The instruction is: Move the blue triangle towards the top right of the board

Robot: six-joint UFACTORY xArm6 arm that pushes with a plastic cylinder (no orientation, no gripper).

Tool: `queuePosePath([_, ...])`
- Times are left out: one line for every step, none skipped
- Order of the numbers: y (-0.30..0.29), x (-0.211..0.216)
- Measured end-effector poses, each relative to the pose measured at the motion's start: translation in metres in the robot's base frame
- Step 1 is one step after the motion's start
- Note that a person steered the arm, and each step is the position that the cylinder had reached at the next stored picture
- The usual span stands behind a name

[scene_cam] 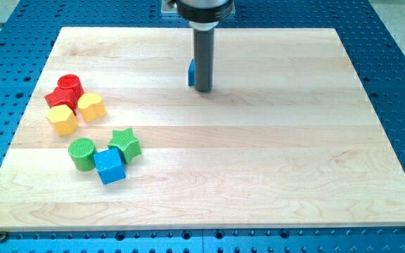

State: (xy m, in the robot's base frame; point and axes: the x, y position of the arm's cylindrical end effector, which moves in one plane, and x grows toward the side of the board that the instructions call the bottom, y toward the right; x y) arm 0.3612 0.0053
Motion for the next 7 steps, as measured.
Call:
queuePosePath([-0.068, 0.008])
queuePosePath([-0.035, -0.035])
queuePosePath([0.061, -0.036])
queuePosePath([0.057, -0.026])
queuePosePath([0.115, -0.020])
queuePosePath([0.169, -0.030])
queuePosePath([0.177, -0.091])
